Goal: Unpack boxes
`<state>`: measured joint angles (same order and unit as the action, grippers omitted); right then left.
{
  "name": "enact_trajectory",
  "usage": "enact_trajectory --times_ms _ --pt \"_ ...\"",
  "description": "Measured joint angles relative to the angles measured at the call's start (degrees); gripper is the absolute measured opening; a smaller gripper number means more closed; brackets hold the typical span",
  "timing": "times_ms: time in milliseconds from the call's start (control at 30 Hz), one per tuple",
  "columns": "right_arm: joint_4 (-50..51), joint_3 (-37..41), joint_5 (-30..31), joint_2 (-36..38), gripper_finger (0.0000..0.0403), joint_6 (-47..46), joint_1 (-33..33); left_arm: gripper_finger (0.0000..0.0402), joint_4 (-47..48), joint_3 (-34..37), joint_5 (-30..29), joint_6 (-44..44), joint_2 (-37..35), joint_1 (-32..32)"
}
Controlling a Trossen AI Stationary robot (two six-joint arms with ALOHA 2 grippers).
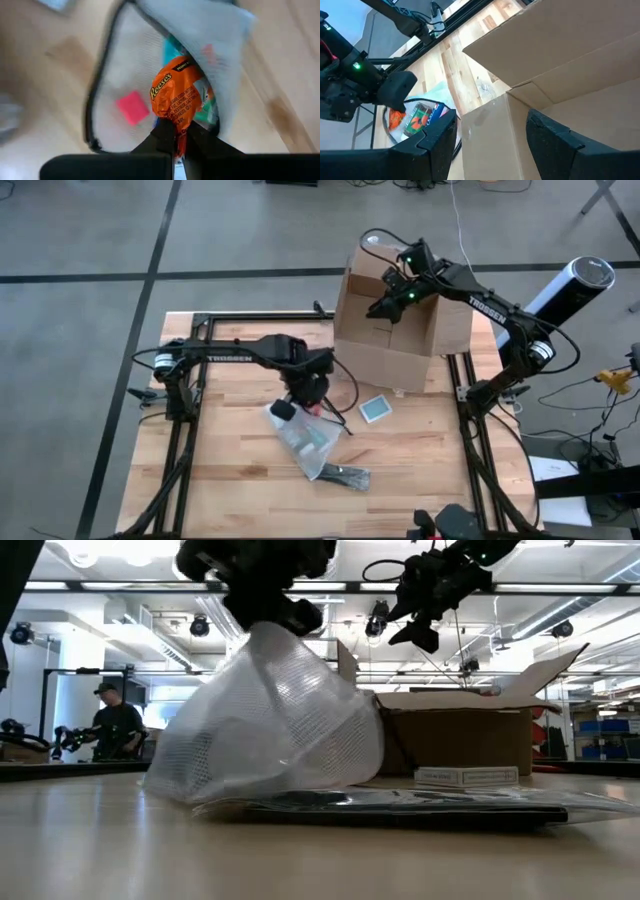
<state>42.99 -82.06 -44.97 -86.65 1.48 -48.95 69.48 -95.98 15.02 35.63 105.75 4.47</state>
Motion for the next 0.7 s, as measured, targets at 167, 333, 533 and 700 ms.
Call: enact_trajectory --times_ms 167,333,533,700 --pt "0.0 0.0 0.0 0.0 0.0208 0.0 0.0 0.0006 5.8 0.0 0.5 3.2 0.0 -2.2" --pt "0.0 0.0 0.0 0.0 0.0208 0.0 0.0 0.0008 7.0 0.0 0.6 3.0 0.0 -4.2" --pt "0.0 0.0 0.0 0.0 0.0208 0.0 0.0 0.0042 6.9 0.0 1.0 2.9 0.0 -6.9" --pt "-0.2 0.0 0.0 0.0 0.0208 0.0 0.0 0.0118 6.9 0.0 1.5 2.9 0.0 -8.6"
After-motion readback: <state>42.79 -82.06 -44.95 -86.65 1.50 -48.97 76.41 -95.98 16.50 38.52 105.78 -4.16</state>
